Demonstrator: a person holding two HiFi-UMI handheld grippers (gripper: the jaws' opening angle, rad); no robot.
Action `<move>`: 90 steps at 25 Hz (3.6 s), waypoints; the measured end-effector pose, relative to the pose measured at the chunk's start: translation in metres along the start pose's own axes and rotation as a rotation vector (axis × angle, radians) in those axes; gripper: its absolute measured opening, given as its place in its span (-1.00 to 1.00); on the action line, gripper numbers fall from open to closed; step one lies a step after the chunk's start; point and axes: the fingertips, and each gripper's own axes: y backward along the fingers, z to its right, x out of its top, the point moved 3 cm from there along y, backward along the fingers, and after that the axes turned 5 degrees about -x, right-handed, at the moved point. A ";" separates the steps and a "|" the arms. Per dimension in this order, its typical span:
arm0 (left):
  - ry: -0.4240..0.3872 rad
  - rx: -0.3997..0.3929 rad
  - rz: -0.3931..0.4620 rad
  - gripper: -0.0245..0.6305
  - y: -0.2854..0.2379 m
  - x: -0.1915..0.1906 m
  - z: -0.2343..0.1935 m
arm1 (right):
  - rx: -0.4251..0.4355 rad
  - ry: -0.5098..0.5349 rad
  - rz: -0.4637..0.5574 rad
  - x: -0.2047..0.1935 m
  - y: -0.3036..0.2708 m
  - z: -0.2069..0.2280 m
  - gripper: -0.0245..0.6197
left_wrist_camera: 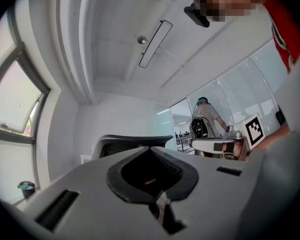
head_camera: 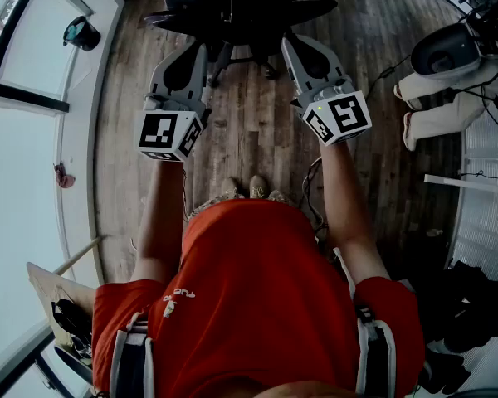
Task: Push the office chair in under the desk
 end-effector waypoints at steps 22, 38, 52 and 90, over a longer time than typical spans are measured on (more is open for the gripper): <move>-0.263 0.057 -0.193 -0.82 -0.019 -0.017 -0.021 | 0.149 0.239 -0.152 -0.023 0.000 0.046 -0.64; -0.578 0.002 -0.566 -0.25 -0.050 -0.076 -0.111 | 0.220 0.551 -0.518 -0.082 -0.035 0.133 -0.15; -0.790 -0.177 -0.885 -0.08 -0.086 -0.144 -0.178 | 0.382 0.787 -0.887 -0.165 -0.078 0.195 -0.05; -0.972 -0.404 -0.929 -0.53 -0.184 -0.196 -0.265 | 0.600 0.884 -0.986 -0.237 -0.183 0.239 -0.45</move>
